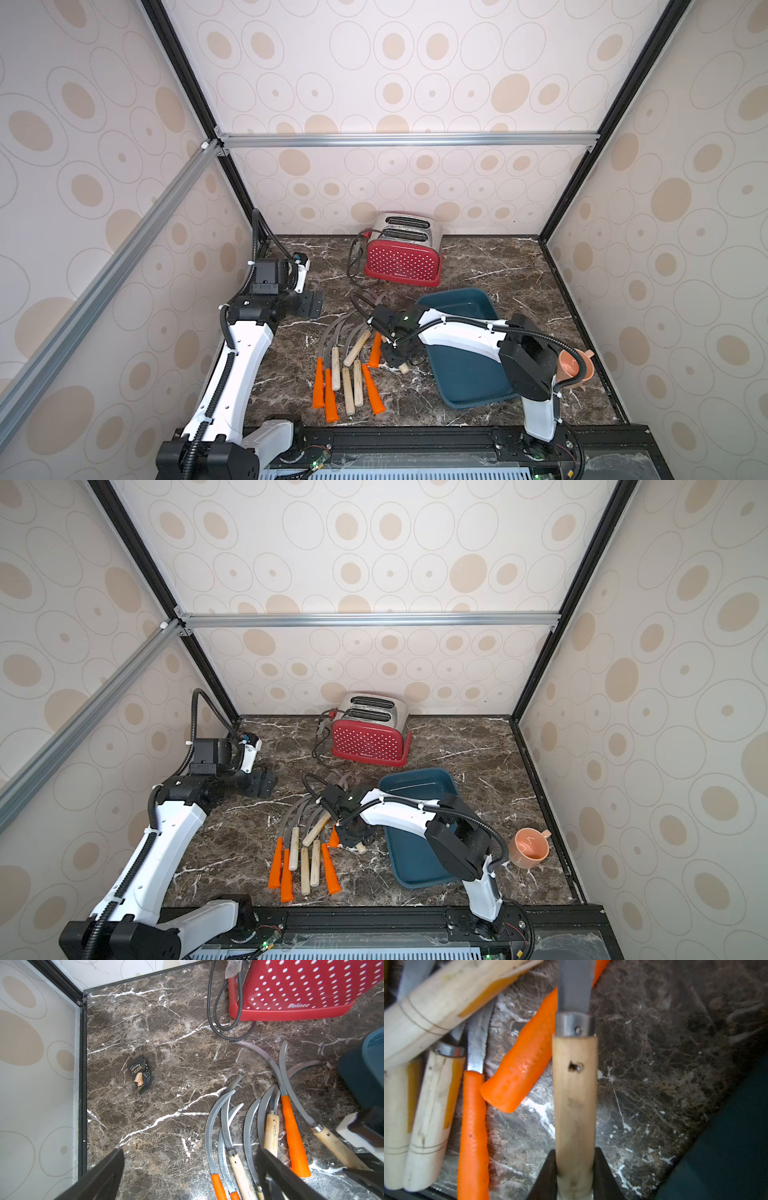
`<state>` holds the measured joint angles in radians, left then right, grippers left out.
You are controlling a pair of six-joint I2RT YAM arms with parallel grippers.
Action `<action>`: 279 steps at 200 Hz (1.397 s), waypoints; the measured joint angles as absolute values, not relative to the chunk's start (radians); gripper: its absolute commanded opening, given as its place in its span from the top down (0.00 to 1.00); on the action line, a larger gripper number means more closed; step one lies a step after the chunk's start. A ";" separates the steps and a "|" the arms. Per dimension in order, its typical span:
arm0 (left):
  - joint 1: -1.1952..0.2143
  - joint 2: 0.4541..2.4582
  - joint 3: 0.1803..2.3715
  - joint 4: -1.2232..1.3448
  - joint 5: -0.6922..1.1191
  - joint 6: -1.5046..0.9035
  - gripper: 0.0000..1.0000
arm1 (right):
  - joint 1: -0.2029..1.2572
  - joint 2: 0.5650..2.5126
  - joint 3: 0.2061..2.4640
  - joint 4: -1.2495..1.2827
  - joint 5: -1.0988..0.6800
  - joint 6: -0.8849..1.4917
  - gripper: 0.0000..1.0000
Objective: Put small sickles into storage boxes
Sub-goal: Pick up the sickle at the center of the board, then place the sickle in the storage box.
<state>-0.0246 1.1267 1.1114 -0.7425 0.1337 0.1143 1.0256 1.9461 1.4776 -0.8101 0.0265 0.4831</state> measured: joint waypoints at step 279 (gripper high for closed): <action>-0.025 1.295 1.298 -0.788 0.194 0.046 0.01 | 0.798 1.331 1.018 -0.938 0.017 0.530 0.92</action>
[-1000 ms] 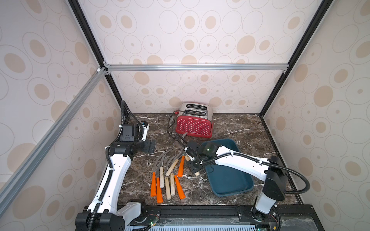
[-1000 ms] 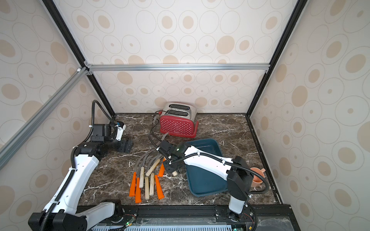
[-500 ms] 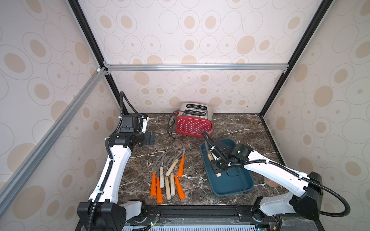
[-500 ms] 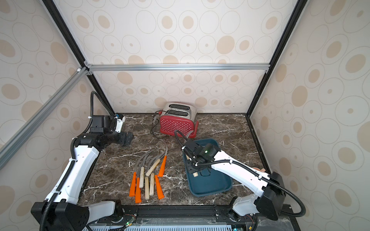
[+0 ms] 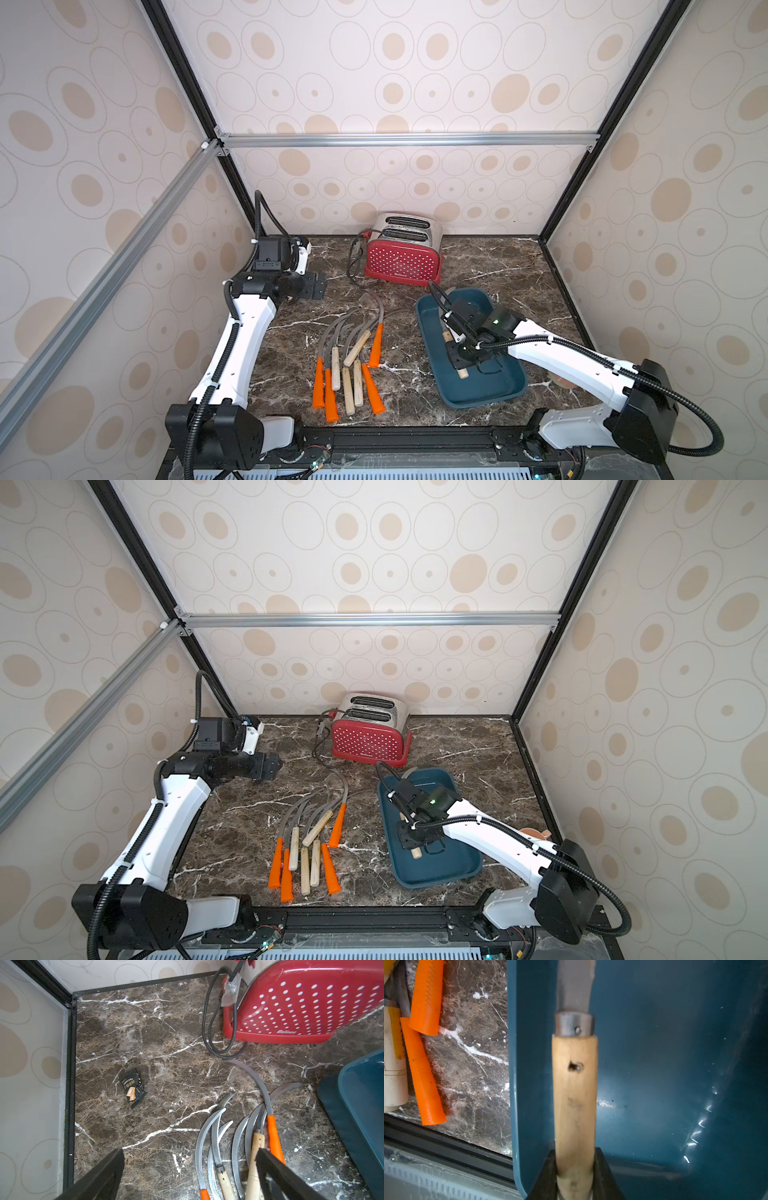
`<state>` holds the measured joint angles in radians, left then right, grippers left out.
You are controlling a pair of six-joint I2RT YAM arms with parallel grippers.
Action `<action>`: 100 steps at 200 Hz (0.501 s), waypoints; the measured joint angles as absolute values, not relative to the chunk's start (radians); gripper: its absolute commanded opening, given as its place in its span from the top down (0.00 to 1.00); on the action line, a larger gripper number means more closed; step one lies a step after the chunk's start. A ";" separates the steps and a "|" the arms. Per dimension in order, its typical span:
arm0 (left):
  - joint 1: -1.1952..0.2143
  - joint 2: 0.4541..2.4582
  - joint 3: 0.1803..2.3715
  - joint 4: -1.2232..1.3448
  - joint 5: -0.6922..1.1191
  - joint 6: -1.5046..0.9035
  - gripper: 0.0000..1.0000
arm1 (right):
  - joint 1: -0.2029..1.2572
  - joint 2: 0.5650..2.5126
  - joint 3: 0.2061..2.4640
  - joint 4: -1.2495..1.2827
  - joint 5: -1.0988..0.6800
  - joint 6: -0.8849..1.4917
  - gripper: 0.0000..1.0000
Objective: Put small sickles into storage boxes
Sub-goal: Place the sickle in the storage box.
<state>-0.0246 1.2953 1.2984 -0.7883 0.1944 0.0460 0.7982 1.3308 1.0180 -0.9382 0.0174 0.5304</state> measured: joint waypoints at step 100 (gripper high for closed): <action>-0.025 1.298 1.296 -0.803 0.207 0.078 0.01 | 0.764 1.452 0.948 -0.852 -0.062 0.534 0.91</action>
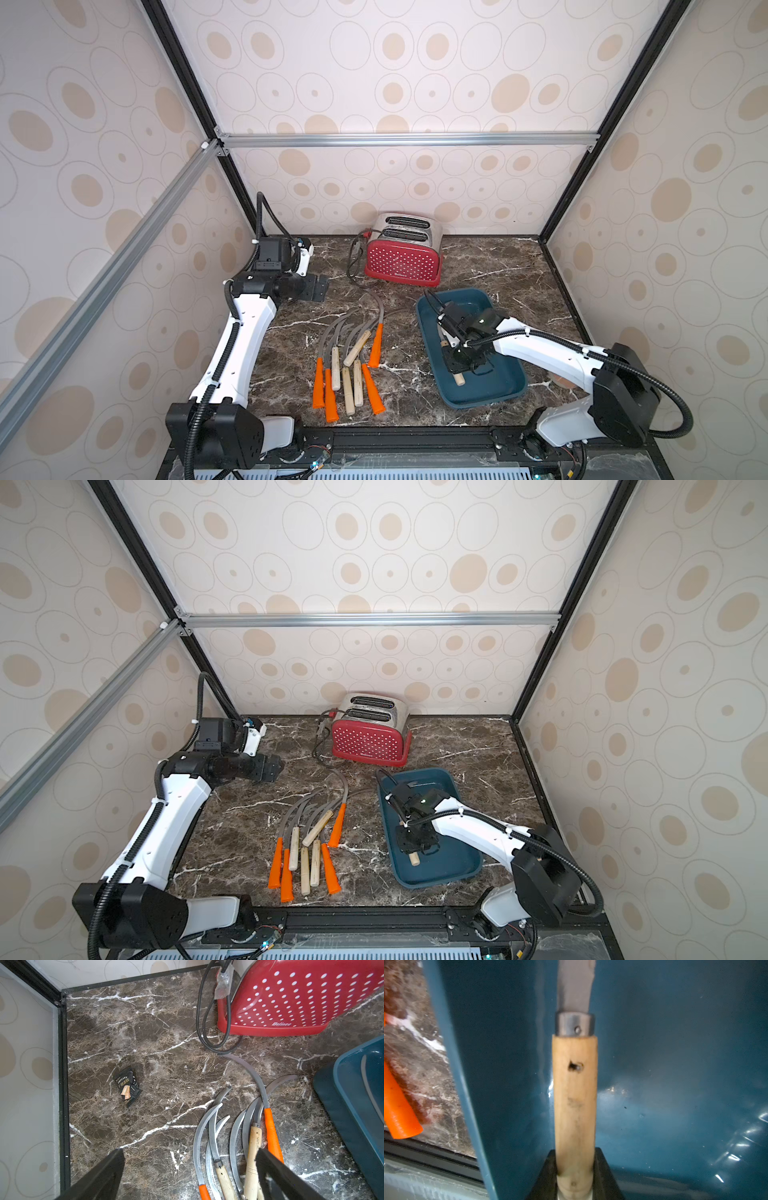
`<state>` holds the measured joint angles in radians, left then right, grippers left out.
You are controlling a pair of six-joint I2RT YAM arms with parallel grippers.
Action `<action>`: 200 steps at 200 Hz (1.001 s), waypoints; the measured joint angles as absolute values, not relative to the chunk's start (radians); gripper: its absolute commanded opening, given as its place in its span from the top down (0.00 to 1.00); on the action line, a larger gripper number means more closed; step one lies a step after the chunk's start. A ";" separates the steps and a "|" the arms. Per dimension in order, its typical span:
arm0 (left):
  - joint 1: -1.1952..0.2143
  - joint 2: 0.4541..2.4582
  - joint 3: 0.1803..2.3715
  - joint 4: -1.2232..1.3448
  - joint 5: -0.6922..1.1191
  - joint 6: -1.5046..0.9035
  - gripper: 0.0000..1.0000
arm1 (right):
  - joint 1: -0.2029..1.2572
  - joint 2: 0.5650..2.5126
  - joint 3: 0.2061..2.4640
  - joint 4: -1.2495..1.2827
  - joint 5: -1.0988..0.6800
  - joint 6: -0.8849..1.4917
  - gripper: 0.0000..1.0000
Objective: Put small sickles into storage boxes
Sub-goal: Place the sickle in the storage box.
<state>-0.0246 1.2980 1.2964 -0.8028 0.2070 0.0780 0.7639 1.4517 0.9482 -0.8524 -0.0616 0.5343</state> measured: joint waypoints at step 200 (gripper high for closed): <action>-0.025 1.290 1.268 -0.811 0.224 0.132 0.01 | 0.764 1.584 0.930 -0.768 -0.032 0.562 0.50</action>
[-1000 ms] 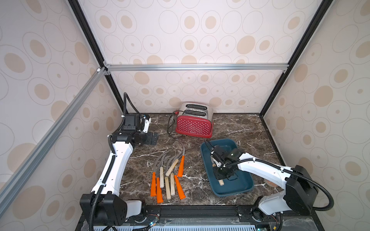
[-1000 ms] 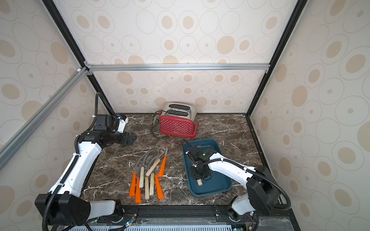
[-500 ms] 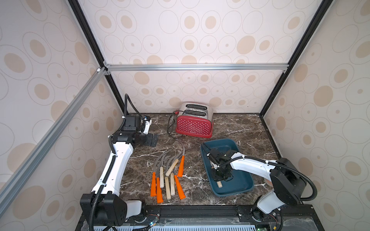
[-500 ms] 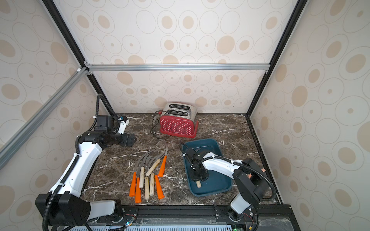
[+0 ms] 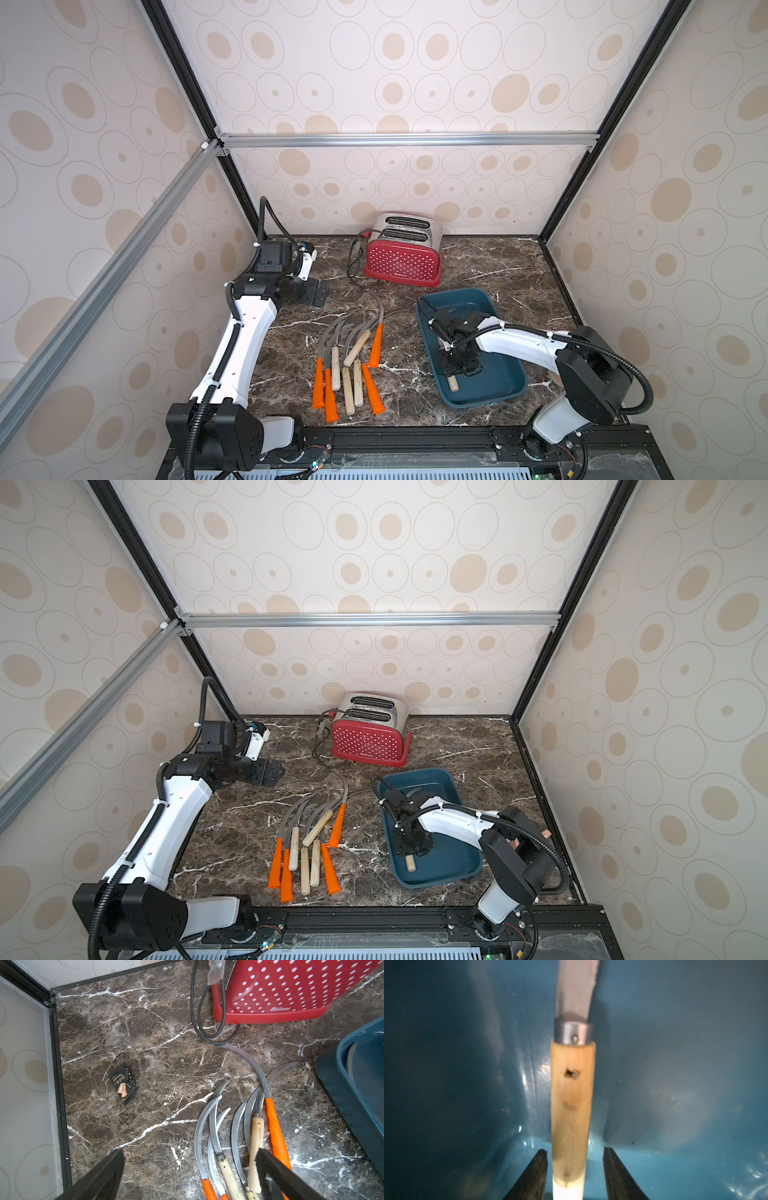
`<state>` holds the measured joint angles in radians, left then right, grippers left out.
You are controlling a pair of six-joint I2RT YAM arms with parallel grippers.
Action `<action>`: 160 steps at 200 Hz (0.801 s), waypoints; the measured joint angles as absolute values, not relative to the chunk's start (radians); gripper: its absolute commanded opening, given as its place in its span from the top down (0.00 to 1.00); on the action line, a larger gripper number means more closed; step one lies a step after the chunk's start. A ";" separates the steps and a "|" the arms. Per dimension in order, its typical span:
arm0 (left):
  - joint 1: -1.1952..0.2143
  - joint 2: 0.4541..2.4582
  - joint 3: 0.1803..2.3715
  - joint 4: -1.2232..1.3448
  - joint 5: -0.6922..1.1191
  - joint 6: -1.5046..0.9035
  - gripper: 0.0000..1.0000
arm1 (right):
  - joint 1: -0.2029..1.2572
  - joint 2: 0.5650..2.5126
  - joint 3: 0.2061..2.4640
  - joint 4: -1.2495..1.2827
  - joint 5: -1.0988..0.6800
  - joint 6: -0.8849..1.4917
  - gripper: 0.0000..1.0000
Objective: Put small sickles into storage boxes
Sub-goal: Place the sickle in the storage box.
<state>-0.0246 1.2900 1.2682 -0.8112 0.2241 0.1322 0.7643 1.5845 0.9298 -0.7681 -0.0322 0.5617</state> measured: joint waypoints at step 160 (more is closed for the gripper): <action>-0.025 1.272 1.292 -0.853 0.203 0.152 0.01 | 0.790 1.470 1.166 -0.641 0.083 0.514 0.51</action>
